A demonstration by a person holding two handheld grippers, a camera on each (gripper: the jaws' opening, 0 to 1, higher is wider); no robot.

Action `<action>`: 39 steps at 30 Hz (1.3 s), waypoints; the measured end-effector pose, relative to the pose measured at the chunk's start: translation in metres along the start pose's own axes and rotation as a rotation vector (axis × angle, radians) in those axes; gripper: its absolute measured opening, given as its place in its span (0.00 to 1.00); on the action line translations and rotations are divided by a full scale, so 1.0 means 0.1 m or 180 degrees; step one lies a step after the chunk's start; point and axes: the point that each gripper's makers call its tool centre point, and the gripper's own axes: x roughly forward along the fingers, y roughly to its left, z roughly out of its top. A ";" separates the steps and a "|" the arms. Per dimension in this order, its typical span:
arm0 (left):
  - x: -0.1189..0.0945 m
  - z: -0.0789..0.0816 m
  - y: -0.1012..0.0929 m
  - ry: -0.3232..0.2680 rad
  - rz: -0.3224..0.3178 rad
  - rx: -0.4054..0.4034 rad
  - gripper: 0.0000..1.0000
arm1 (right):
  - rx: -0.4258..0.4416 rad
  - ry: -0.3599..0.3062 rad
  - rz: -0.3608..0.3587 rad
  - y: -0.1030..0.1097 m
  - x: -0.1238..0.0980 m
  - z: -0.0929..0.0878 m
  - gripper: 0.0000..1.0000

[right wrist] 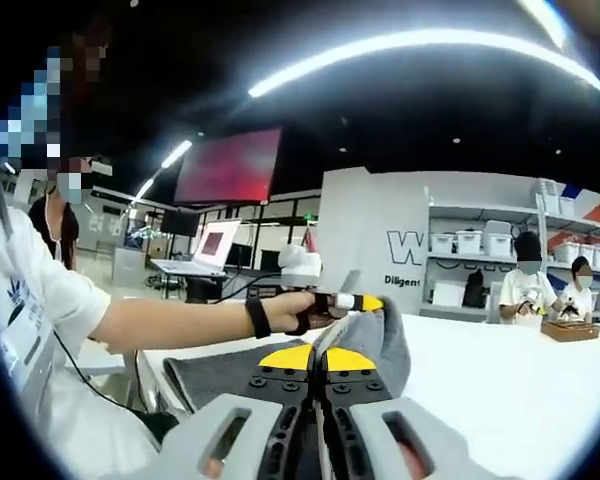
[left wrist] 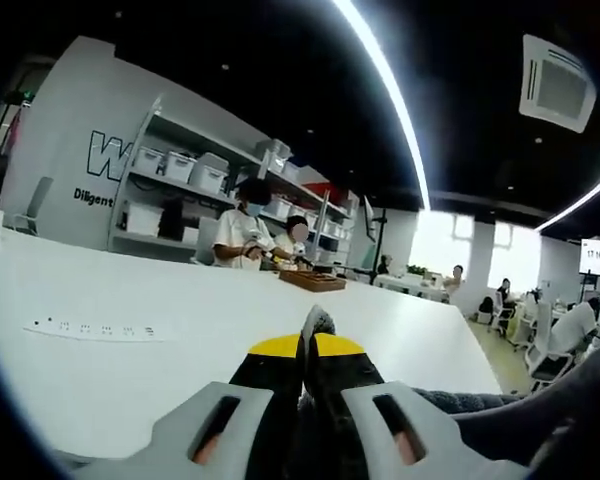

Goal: Open the folded towel by lifting each exposed corner and separating the folded layers until the towel lies flat within the target outline without major curled edges

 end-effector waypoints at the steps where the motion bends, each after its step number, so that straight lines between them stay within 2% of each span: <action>1: 0.01 0.00 -0.01 -0.0003 -0.0008 -0.0003 0.00 | -0.0019 0.0009 0.0001 0.01 0.00 -0.01 0.00; 11: 0.05 -0.04 -0.07 0.0052 -0.0037 0.0017 0.00 | -0.0109 0.0082 -0.0047 0.01 -0.04 -0.10 0.00; 22: 0.11 -0.05 -0.14 0.0062 -0.0081 -0.0033 0.00 | -0.0235 0.0141 -0.0251 -0.10 -0.14 -0.20 0.00; 23: 0.13 -0.04 -0.15 0.0058 -0.0093 -0.0042 0.00 | -0.0362 0.0173 -0.0390 -0.17 -0.16 -0.20 0.00; 26: 0.16 -0.04 -0.18 0.0068 -0.0107 -0.0032 0.00 | -0.0364 0.0180 -0.0376 -0.15 -0.17 -0.21 0.00; 29: 0.23 -0.04 -0.24 0.0059 -0.0142 -0.0018 0.00 | -0.0391 0.0205 -0.0463 -0.18 -0.20 -0.24 0.00; 31: 0.26 -0.01 -0.28 0.0016 -0.0187 0.0095 0.00 | -0.0416 0.0213 -0.0476 -0.19 -0.22 -0.24 0.00; 39: 0.34 0.01 -0.42 -0.0031 -0.0264 0.0118 0.00 | -0.0421 0.0204 -0.0543 -0.26 -0.31 -0.24 0.00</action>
